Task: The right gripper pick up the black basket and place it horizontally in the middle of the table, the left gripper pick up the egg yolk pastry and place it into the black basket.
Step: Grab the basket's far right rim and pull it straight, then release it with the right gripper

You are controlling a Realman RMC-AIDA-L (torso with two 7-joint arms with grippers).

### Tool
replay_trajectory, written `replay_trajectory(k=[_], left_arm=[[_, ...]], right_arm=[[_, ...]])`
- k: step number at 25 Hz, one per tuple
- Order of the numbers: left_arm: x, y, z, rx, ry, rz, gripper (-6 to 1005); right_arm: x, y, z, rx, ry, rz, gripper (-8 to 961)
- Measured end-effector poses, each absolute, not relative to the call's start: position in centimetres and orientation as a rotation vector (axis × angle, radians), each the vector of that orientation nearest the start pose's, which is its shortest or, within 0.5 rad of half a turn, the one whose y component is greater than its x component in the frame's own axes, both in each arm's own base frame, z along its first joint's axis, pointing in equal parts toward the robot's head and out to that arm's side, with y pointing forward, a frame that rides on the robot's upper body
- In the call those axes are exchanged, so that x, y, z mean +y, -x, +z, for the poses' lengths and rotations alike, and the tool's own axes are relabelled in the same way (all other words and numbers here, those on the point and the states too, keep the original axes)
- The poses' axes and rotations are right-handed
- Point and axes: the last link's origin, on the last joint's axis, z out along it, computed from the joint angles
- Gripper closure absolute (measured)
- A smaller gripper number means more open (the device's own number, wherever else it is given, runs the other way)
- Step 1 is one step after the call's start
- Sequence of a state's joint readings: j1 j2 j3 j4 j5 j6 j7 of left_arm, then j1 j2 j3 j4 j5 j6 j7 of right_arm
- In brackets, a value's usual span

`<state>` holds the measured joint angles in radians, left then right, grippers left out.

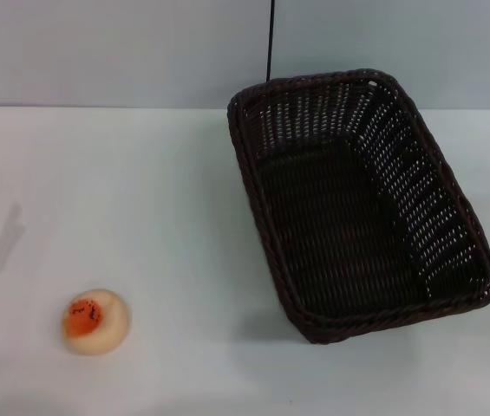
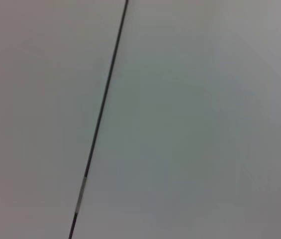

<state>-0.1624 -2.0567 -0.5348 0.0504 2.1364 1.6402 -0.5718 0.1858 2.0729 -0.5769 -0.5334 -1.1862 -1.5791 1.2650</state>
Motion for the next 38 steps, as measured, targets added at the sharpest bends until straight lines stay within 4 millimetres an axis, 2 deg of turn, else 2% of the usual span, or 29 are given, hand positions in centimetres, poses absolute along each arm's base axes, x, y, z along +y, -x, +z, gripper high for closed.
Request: replay_trajectory(k=[4,5,9,10,11,14,15,16,19,20,23,25,26,31,34,35,36,38], left_arm=[[19.8,38.0,3.8,-0.643,1.534,-1.004,159],[19.9,37.8,4.2,-0.632,1.545,-1.022,159],[20.0,37.7,4.6,-0.625,1.546,-1.035,161],[20.1,37.6,4.5,-0.626,1.538,-1.041,161],[20.1,37.6,4.5,-0.626,1.538,-1.041,162],[20.6,37.4,3.9,-0.642,1.532,-1.047,163],[20.6,37.3,3.8,-0.645,1.53,-1.052,163],[20.7,37.2,3.7,-0.647,1.528,-1.056,164],[20.9,36.9,3.5,-0.635,1.522,-1.064,165],[21.0,36.9,3.5,-0.623,1.516,-1.055,166],[21.3,36.9,3.5,-0.619,1.518,-1.048,167],[21.6,36.8,3.5,-0.617,1.521,-1.049,168],[21.7,36.8,3.5,-0.616,1.523,-1.049,168],[21.9,36.8,3.3,-0.625,1.525,-1.04,170],[21.9,36.9,3.3,-0.631,1.525,-1.034,171],[21.9,36.9,3.2,-0.635,1.522,-1.038,172],[21.9,36.9,3.2,-0.635,1.522,-1.038,172],[21.8,36.8,3.1,-0.64,1.517,-1.048,173]], right_arm=[[26.8,-33.7,10.1,0.731,1.737,1.307,208],[27.0,-33.3,11.0,0.725,1.779,1.295,209],[27.3,-32.5,12.4,0.743,1.885,1.224,212],[27.6,-32.1,13.4,0.783,1.964,1.142,212],[27.6,-32.1,13.4,0.783,1.964,1.142,213],[28.3,-31.4,14.7,0.891,2.07,0.991,216],[28.9,-30.6,15.6,0.971,2.138,0.877,216],[28.9,-30.6,15.6,0.971,2.138,0.877,217],[29.6,-29.4,17.0,1.09,2.207,0.702,219],[30.2,-28.7,17.7,1.186,2.232,0.609,220],[30.9,-27.9,18.3,1.284,2.263,0.53,222],[32.1,-26.7,18.9,1.403,2.3,0.371,224],[32.1,-26.7,18.9,1.403,2.3,0.371,224],[34.5,-24.9,18.3,1.591,2.294,0.188,228],[35.9,-24.5,17.1,1.665,2.301,0.13,230],[36.8,-24.2,16.1,1.688,2.31,0.09,231],[36.8,-24.2,16.1,1.688,2.31,0.09,232],[37.6,-24.0,14.9,1.693,2.312,0.037,233]])
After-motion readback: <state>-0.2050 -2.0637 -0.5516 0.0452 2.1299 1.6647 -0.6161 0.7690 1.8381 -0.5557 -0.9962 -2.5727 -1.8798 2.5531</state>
